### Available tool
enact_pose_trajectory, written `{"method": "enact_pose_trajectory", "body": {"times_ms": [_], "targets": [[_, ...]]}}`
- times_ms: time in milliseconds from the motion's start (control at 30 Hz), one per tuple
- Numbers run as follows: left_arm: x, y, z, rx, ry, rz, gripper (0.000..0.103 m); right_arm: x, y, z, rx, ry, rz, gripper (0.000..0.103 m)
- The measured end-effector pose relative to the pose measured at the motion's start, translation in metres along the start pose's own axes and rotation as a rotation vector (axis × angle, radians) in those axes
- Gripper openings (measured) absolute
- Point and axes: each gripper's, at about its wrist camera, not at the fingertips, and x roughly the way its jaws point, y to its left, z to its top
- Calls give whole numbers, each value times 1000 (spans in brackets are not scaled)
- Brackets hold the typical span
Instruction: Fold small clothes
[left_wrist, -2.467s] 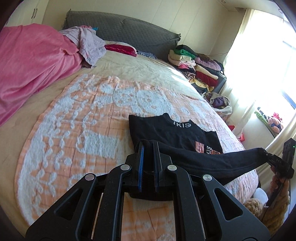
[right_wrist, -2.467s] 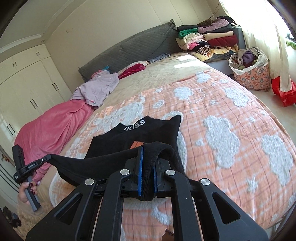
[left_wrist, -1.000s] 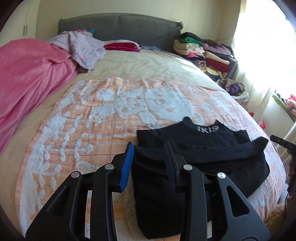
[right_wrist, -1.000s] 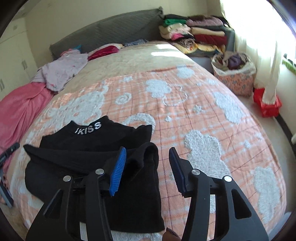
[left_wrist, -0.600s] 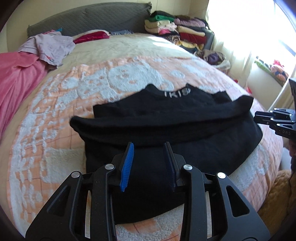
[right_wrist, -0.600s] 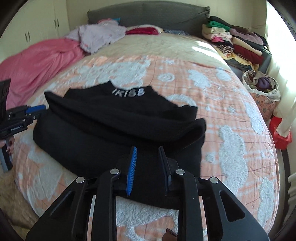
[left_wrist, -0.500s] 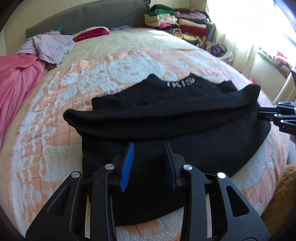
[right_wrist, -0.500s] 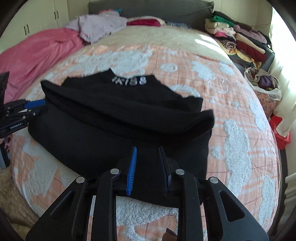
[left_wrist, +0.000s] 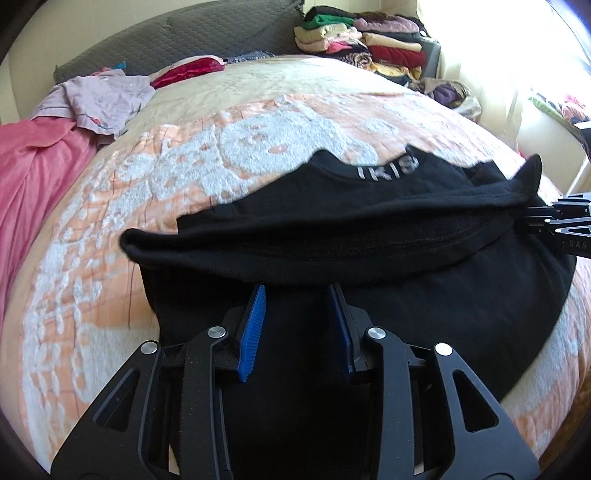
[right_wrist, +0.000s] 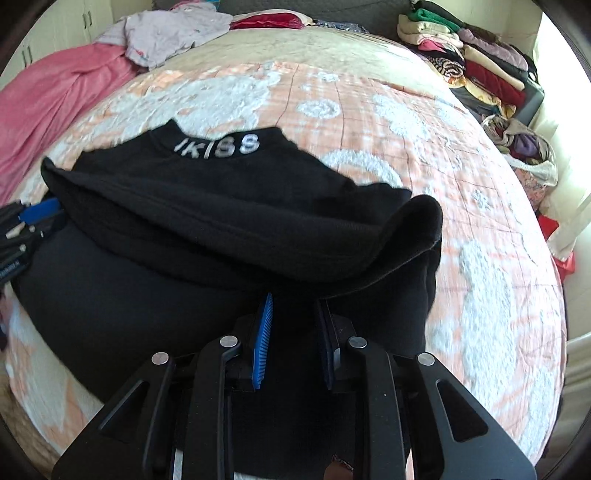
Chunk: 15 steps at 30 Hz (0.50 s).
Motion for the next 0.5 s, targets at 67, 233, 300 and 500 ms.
{"method": "enact_pose_trajectory", "body": {"times_ms": [67,233,300,500], "targets": [[1,5,6,-15,-18,7,31,0,-5,9,13,-17,-10,21],[-1,30,24,-87,-32,14,31,-5,-31,32,112,-76,-11,21],[-6,44,28,-115,-39,32,31,-9,-44,35,143,-100,-12,23],[-17,82,23,-207,-46,36,38,-14,-79,27,233,-138,-41,23]]}}
